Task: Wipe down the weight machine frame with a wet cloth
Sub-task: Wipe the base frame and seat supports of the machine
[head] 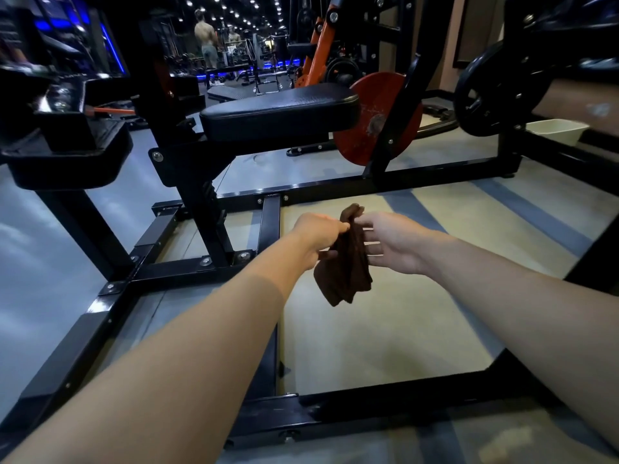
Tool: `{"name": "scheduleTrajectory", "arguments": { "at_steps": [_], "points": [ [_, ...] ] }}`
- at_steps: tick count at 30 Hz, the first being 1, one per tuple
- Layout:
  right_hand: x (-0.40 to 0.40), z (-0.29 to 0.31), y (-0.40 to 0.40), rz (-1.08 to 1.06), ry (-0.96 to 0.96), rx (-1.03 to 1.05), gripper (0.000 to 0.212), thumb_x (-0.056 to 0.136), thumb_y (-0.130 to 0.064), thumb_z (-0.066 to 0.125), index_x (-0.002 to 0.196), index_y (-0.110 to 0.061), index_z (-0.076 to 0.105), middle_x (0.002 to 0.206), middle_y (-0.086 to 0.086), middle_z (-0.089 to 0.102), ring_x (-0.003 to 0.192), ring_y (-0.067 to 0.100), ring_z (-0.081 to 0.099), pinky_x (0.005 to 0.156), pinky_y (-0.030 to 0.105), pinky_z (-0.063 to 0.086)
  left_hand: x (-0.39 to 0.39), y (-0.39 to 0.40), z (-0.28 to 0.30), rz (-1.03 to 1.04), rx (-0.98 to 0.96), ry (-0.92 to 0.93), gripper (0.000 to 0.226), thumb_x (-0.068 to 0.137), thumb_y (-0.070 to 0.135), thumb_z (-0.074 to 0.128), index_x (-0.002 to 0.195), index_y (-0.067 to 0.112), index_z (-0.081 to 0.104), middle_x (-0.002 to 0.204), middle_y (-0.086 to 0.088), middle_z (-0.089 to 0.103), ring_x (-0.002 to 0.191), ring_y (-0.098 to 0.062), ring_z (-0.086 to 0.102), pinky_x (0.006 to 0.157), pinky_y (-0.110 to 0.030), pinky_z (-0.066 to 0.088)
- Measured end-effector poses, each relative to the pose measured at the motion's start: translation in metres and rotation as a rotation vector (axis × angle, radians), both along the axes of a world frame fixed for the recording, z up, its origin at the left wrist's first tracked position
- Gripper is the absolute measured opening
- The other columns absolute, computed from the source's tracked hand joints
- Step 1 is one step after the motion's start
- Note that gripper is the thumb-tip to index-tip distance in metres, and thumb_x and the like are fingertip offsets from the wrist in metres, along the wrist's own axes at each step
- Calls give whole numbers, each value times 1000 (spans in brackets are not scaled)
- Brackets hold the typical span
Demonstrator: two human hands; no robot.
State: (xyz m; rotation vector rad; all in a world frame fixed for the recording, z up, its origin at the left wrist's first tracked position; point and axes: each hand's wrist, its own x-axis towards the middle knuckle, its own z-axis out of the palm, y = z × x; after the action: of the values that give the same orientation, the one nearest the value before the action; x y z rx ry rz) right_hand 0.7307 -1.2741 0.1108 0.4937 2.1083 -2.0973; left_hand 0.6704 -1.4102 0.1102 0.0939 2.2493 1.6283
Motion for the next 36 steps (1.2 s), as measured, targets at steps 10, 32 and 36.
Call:
{"name": "scheduleTrajectory", "arguments": {
  "at_steps": [10,32,36],
  "points": [
    [8,4,9,-186,-28,-77,11,106,-20,58,115,-14,62,109,7,76,98,21,73,66,32,56,0,-8,8,139,210,-132,18,106,3,46,103,10,62,95,-12,70,102,-27,68,92,-44,59],
    [7,-1,1,-176,-44,-80,8,102,-6,60,103,-11,67,103,14,78,100,22,74,89,34,58,4,-2,-2,61,101,-34,14,105,12,54,101,7,66,89,-10,69,89,-23,69,95,-42,57],
    [11,-13,27,-265,-126,79,18,96,6,47,104,-2,61,103,13,68,87,23,68,77,33,59,-4,-14,-1,163,124,-56,10,105,7,52,96,10,52,98,-15,65,93,-25,65,95,-42,57]
  ]
}}
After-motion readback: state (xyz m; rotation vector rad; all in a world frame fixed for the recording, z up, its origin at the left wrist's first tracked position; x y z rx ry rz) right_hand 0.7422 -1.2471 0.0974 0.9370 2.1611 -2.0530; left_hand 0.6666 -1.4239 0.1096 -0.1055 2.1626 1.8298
